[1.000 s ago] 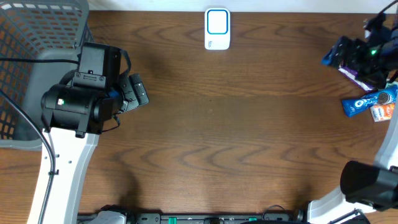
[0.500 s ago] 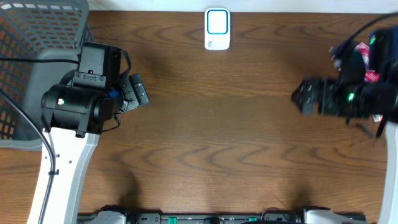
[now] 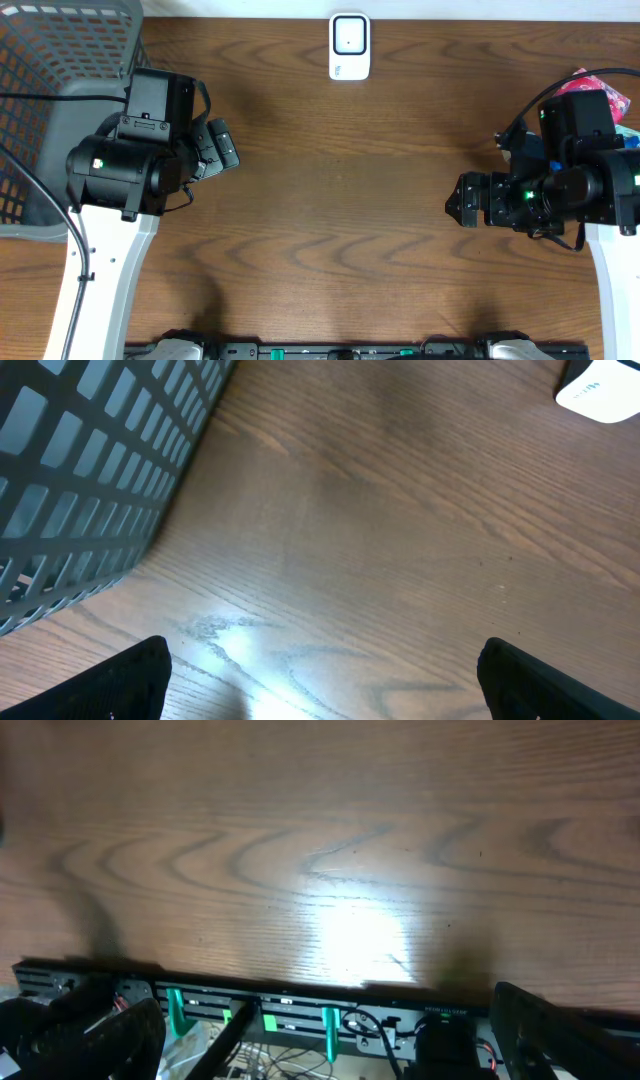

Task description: Scan the item barcode

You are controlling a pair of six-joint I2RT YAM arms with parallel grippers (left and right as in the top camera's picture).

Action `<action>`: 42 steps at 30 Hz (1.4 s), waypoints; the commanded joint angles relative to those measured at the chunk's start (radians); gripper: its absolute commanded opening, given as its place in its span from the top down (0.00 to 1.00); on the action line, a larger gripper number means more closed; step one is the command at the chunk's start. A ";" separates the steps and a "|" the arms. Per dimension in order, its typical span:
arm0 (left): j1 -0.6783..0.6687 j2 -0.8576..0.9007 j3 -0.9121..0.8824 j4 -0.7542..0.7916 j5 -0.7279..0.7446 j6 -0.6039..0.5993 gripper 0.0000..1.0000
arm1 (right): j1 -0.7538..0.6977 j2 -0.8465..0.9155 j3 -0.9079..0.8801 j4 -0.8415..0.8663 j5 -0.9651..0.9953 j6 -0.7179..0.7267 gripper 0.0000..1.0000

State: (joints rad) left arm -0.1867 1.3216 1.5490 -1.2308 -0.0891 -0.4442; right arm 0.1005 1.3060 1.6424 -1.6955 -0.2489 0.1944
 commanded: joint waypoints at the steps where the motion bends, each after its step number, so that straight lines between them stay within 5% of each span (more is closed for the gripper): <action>1: 0.003 -0.008 0.006 -0.003 -0.017 0.006 0.02 | 0.005 -0.010 -0.003 -0.002 0.006 0.014 0.01; 16: 0.003 -0.008 0.006 -0.003 -0.017 0.006 0.02 | 0.005 -0.007 -0.013 0.013 0.011 0.010 0.01; 24: 0.003 -0.008 0.006 -0.003 -0.017 0.006 0.02 | 0.005 -0.082 -0.172 0.188 0.018 -0.061 0.01; 42: 0.003 -0.008 0.006 -0.003 -0.017 0.006 0.02 | -0.006 -0.824 -0.956 0.793 -0.008 -0.174 0.01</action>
State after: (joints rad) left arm -0.1867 1.3216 1.5490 -1.2304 -0.0891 -0.4442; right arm 0.1001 0.5652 0.7593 -0.9291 -0.2401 0.0460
